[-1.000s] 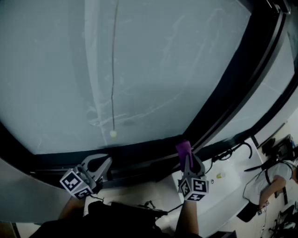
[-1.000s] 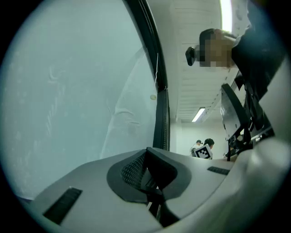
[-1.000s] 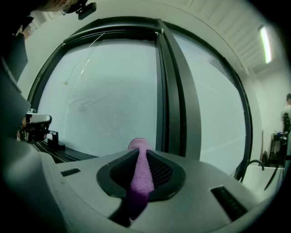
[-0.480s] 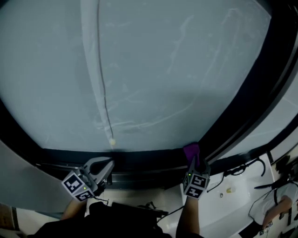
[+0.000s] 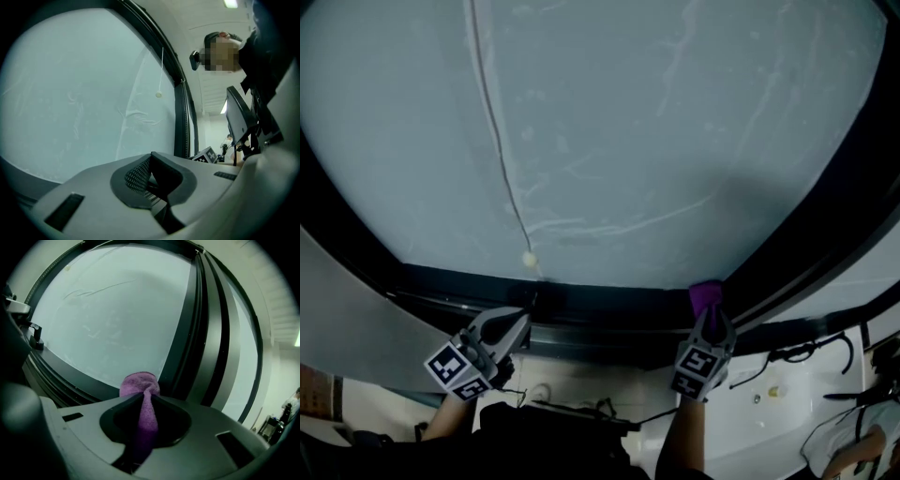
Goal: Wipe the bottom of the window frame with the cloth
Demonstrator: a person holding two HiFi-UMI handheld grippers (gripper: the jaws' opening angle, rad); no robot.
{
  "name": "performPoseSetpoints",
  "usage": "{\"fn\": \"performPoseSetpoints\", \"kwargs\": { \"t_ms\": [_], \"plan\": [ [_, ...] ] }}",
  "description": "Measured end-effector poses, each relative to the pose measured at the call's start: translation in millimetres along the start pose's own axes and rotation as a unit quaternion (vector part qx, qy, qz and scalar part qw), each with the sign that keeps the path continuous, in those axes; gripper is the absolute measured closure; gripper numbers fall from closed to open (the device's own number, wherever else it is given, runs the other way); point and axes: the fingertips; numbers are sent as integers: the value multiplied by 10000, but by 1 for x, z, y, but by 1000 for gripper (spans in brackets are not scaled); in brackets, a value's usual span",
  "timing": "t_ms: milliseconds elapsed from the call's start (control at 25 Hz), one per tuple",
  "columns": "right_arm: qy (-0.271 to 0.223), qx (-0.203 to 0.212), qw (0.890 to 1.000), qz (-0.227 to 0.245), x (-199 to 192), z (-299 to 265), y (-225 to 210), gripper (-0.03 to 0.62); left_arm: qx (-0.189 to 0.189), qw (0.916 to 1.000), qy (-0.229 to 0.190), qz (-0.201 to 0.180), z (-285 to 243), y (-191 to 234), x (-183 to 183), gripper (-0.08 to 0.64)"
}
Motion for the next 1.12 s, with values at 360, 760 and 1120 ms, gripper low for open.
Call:
{"fn": "performPoseSetpoints", "kwargs": {
  "t_ms": [360,760,1120],
  "plan": [
    [-57,426,9991,-44,9,1,22,537,464,9986,-156,187,34,-2,-17,563],
    [337,266,9989,165,7,6,41,537,617,9971,-422,128,88,30,-4,563],
    [495,560,9972,17,18,19,71,537,702,9957,-549,241,124,52,-1,563]
  ]
}}
Point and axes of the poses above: the fingertips, and each gripper's own axes: z backward along the fingers, y to its left, x out of its top, and after that the axes turned 10 degrees about y, right-handed
